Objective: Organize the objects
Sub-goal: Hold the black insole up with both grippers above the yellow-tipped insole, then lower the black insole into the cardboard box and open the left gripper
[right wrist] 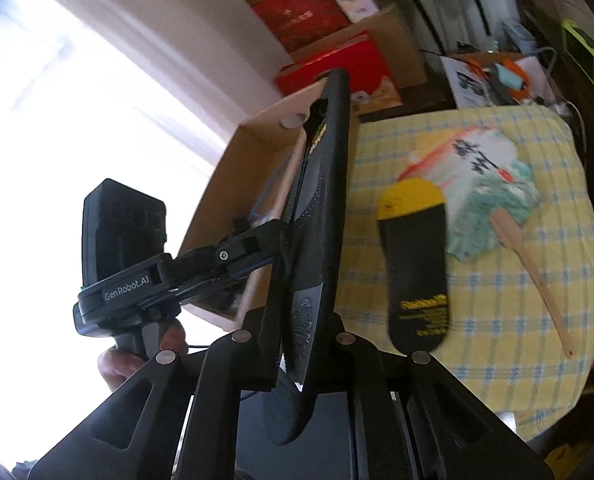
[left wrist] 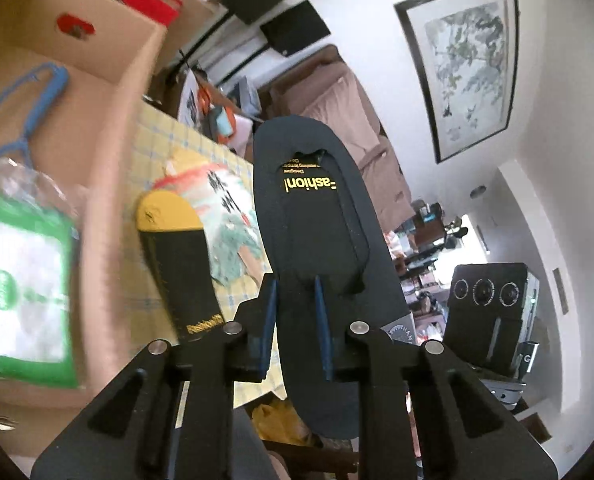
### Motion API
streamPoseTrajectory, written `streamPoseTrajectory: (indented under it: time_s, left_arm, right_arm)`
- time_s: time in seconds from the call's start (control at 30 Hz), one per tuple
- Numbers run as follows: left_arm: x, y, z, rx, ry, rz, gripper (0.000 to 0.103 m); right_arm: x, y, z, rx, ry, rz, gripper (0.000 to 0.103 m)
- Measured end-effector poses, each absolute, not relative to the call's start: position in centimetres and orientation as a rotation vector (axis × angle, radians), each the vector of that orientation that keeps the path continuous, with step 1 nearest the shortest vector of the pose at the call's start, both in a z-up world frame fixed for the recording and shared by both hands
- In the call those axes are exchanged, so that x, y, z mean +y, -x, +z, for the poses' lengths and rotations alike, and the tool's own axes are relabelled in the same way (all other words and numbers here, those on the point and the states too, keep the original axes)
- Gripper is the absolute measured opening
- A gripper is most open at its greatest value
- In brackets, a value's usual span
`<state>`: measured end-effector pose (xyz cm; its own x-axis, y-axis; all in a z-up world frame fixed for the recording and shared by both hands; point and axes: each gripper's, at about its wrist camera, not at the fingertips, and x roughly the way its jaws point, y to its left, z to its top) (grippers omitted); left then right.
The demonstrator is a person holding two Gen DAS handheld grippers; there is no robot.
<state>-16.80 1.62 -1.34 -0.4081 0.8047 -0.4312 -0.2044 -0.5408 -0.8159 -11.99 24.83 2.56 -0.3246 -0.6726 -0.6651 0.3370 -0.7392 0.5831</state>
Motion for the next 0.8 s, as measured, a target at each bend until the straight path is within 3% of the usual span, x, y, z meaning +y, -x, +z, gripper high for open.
streamPoseTrajectory:
  time_s: [0.4, 0.8]
  left_arm:
    - [-8.2, 16.9, -0.2, -0.969, 1.130, 2.143, 0.017]
    - [-15.5, 17.4, -3.0, -0.970, 1.273, 2.261, 0.017]
  right_arm:
    - [14.6, 14.9, 2.8, -0.443, -1.296, -1.987, 0.011]
    - [6.1, 17.3, -1.7, -0.479, -1.361, -1.886, 0.011]
